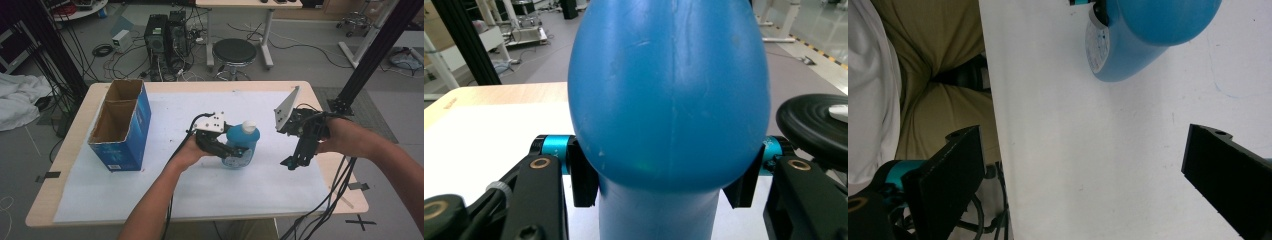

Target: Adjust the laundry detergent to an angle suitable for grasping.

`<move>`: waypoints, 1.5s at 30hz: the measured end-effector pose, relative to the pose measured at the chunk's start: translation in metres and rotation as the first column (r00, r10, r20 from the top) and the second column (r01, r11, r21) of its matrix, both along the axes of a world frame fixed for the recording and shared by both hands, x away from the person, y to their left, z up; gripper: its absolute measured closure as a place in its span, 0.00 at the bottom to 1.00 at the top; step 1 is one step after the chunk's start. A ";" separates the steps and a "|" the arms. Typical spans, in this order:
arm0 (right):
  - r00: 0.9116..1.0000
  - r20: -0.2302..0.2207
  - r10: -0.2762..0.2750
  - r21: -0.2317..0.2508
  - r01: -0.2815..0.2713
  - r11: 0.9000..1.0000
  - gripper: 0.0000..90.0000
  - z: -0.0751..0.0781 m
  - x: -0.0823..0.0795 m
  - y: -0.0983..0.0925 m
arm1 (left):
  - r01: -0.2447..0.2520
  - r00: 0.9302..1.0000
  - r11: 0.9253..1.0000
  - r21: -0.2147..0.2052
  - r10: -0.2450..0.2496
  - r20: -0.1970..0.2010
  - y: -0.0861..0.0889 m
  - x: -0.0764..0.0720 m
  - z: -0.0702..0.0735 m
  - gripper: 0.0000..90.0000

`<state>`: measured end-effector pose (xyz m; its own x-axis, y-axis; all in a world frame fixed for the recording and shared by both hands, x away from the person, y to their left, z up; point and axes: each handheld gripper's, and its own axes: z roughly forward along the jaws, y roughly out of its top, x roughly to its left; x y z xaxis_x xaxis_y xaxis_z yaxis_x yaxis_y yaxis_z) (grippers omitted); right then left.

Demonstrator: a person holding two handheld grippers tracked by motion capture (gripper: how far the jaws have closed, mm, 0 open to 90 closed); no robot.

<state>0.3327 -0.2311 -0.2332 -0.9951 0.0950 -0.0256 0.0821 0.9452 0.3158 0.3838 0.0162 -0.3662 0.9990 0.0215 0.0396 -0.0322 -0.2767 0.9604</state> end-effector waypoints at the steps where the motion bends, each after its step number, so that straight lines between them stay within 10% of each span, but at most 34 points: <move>1: 1.000 -0.002 0.000 0.000 0.000 1.000 0.03 0.000 0.000 0.000 | 0.005 1.000 1.000 -0.002 -0.005 -0.004 0.002 0.000 0.000 0.49; 45: 1.000 -0.003 -0.002 -0.002 0.002 1.000 0.03 -0.003 0.003 0.006 | 0.082 0.994 0.996 0.036 -0.080 -0.071 0.021 0.004 -0.029 0.48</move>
